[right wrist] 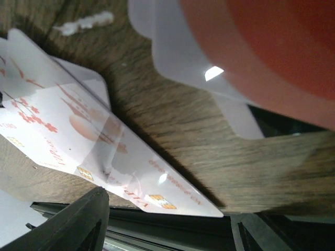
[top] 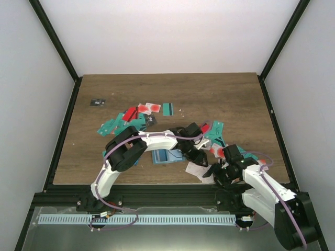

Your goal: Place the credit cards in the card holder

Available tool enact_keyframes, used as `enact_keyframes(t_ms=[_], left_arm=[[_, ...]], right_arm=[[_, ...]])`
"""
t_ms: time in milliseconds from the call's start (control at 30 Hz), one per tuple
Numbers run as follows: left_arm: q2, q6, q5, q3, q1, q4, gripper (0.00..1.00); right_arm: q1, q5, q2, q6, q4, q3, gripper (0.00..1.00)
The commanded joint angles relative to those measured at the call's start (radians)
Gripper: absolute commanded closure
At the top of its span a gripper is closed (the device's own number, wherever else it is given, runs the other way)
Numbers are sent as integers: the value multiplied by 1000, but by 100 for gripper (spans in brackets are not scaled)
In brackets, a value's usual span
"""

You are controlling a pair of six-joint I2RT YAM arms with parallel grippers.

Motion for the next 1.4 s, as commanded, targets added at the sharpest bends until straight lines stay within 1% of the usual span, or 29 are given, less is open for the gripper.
enact_keyframes(t_ms=[0, 133, 233, 367, 567, 767, 933, 967, 1133, 1367], left_arm=[[68, 48, -25, -1, -20, -89, 58], [70, 48, -3, -10, -33, -84, 58], [73, 50, 3, -15, -45, -81, 58], [74, 43, 10, -29, -52, -70, 58], [72, 30, 10, -49, -53, -52, 58], [64, 14, 17, -54, -52, -37, 58], [23, -27, 19, -50, -45, -16, 58], [13, -36, 18, -49, -41, -13, 58], [-47, -92, 3, -50, -13, -1, 58], [-163, -139, -34, -47, 52, -12, 58]], right_arm=[[7, 61, -17, 52, 58, -13, 37], [7, 69, -18, 54, 72, -23, 41], [8, 58, -5, 48, 97, -37, 47], [8, 54, 12, 38, 112, -44, 59], [7, 55, 1, 25, 78, -23, 68], [8, 63, -27, 10, 10, 22, 84], [7, 68, -33, -4, -30, 56, 98], [8, 68, -33, -9, -37, 63, 99], [7, 84, -37, -33, -88, 118, 99], [7, 109, -39, -94, -131, 257, 99]])
